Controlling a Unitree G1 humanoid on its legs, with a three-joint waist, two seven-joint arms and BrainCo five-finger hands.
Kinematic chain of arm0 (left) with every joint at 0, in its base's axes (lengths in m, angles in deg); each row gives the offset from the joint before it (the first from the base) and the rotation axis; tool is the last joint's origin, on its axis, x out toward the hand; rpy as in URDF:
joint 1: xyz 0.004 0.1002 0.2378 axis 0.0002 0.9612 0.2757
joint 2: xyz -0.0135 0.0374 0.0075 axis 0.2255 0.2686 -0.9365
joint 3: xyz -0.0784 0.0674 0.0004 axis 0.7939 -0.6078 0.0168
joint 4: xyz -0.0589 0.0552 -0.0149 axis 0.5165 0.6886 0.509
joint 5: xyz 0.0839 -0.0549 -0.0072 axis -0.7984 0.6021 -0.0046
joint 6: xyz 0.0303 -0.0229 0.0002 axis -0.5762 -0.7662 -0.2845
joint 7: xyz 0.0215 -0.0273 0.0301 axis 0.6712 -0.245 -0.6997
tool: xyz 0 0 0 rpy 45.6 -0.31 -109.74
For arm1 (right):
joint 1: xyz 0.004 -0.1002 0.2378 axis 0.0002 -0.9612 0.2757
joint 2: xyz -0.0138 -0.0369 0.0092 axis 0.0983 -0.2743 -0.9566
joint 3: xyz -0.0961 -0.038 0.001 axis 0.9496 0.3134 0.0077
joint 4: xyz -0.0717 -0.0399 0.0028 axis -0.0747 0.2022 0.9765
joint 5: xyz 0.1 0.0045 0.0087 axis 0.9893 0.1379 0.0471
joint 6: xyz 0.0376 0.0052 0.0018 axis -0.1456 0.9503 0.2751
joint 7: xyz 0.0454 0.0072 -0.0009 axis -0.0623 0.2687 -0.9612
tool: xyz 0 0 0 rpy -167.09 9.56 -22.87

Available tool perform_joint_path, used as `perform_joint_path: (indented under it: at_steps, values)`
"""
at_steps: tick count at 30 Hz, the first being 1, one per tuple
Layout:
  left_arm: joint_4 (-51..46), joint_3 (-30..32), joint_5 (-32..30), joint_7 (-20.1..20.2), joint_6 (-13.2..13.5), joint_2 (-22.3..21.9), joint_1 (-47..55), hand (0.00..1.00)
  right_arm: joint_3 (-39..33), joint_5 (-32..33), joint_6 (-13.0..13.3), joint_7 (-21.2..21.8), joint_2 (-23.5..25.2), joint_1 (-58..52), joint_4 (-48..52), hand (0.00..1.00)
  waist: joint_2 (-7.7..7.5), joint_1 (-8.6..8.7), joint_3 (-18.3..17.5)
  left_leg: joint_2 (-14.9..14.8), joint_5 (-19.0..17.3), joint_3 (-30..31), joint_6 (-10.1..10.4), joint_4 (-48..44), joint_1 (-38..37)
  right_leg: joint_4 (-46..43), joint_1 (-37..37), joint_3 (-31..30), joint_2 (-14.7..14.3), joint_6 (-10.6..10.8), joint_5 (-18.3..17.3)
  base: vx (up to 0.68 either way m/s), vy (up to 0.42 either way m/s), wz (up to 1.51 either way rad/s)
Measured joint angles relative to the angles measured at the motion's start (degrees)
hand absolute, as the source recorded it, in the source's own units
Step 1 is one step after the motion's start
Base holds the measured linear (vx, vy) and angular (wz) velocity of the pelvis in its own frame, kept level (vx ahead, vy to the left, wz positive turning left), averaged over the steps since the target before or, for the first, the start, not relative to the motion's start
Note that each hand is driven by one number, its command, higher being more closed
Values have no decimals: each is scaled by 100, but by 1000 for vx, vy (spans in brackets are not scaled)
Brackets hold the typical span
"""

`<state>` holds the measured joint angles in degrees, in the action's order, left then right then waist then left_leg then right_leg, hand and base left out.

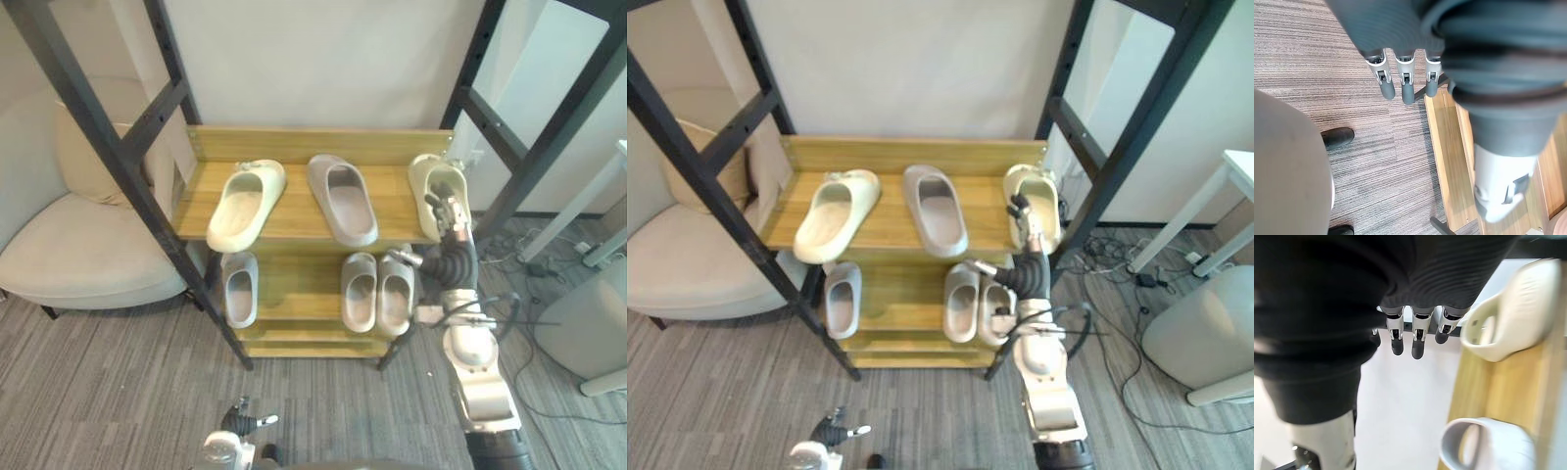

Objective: Organize the slippers on the shoe rack

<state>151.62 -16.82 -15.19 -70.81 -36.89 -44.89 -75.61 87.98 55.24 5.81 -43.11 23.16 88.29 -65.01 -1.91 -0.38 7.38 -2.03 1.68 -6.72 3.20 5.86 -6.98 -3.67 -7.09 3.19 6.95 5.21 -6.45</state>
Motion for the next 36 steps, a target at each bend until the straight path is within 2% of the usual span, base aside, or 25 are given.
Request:
perform_joint_path:
  at_steps: [4, 12, 19, 26, 36]
  values:
    - [-51, 0, 3, 20, 2, -3, -5, 0, -19, 31, -3, -111, -353, 507, -172, 0, 18, -2, 66, 1, 5, 47, 3, 1, 54, 10, 25, 40, -4, 6, -4, 0, -17, 6]
    - [-203, 8, 18, 45, 85, 45, 1, 0, -203, 412, -161, -153, -1040, 1728, -1725, 0, -11, -152, 126, 6, 38, 140, 5, 1, 210, -1, 102, 102, -7, 4, 5, 9, -11, 5]
    - [-271, 17, 45, 44, 102, 48, 7, 0, -199, 563, -286, -160, -1484, 2570, -2741, 0, -2, -183, 171, 8, 69, 262, -3, 5, 308, -10, 142, 167, -7, 4, 47, -6, -9, 9]
    - [-359, 119, 146, 44, 110, 46, 12, 0, -166, 675, -344, -163, -1687, 3361, -3487, 0, 8, -184, 291, 12, 152, 405, -26, 13, 514, -9, 277, 290, -8, -15, 130, -27, -7, 9]
    - [-511, 133, 305, 39, 125, 59, 13, 0, 82, 676, -409, -156, -1701, 4299, -4367, 0, 6, -214, 475, 48, 243, 588, -68, 43, 680, 6, 332, 434, 14, -3, 238, -28, 1, 10]
